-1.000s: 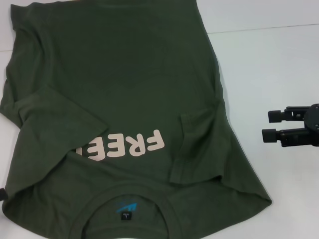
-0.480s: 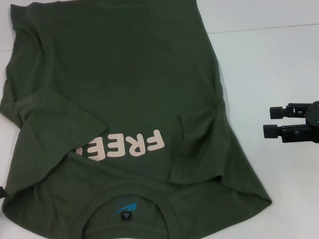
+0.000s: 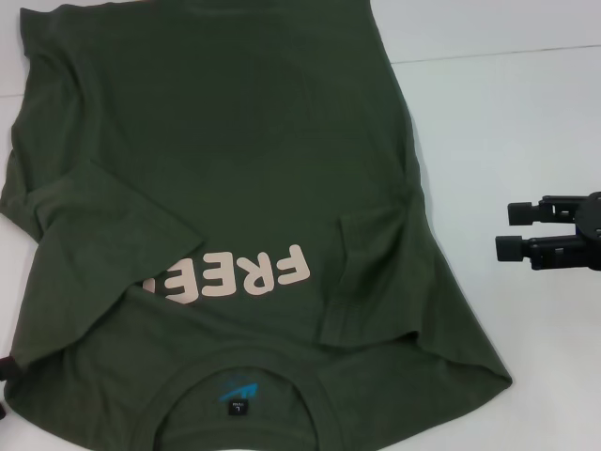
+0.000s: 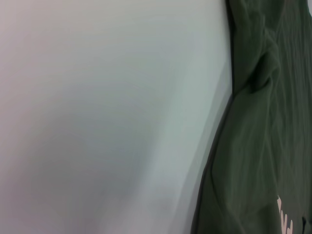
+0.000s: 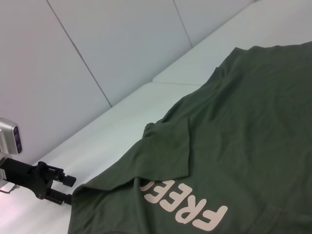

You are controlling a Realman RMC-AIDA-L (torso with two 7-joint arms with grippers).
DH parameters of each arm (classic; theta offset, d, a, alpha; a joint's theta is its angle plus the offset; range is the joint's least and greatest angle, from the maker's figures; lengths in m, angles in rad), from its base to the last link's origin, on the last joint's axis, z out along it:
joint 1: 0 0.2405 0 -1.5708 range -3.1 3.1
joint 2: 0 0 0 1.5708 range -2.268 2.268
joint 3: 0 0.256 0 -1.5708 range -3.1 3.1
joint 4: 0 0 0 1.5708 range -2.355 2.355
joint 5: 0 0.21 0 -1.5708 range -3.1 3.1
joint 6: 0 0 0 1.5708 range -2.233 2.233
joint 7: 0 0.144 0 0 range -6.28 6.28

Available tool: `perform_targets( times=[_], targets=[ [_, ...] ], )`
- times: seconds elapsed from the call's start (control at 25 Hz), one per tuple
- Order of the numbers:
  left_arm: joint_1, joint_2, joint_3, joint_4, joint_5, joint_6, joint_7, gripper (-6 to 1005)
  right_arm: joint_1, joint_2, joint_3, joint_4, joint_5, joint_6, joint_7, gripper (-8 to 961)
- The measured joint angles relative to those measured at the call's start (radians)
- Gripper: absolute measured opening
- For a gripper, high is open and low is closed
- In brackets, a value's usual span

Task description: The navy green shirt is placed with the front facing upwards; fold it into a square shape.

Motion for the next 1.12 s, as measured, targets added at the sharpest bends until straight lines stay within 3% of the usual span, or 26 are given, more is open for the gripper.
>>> perform_targets(
  times=[1.12],
  targets=[
    [-0.030, -0.007, 0.026, 0.050, -0.002, -0.026, 0.011, 709, 0.001, 0.000, 0.002, 0.002, 0.000, -0.001, -0.005, 856]
  ],
)
